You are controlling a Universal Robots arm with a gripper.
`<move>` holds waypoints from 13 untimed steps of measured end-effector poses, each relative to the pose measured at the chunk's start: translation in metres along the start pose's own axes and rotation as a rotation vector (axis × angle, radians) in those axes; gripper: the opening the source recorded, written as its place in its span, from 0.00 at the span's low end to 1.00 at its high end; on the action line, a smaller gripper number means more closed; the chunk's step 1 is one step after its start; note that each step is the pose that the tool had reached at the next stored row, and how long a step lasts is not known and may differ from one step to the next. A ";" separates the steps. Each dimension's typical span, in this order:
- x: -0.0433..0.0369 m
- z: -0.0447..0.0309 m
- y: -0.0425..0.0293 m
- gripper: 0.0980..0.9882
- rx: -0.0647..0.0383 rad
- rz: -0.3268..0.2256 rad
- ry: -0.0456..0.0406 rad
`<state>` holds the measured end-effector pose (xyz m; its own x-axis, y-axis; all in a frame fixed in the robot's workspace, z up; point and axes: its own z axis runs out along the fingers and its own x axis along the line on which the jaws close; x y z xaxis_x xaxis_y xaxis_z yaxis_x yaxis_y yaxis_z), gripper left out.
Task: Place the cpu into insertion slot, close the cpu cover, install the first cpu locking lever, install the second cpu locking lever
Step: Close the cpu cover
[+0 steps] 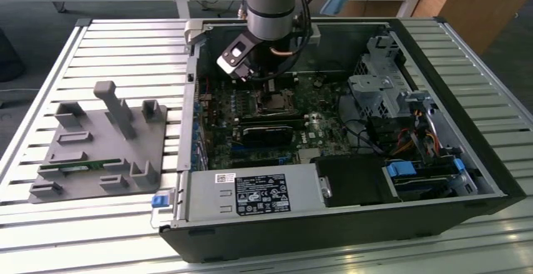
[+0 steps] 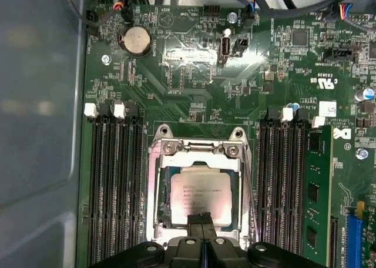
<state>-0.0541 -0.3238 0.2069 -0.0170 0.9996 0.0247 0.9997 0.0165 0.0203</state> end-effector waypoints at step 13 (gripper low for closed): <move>-0.0002 0.0063 0.0000 0.01 0.000 0.000 -0.0004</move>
<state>-0.0540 -0.3239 0.2007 -0.0170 0.9996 0.0242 0.9997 0.0165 0.0200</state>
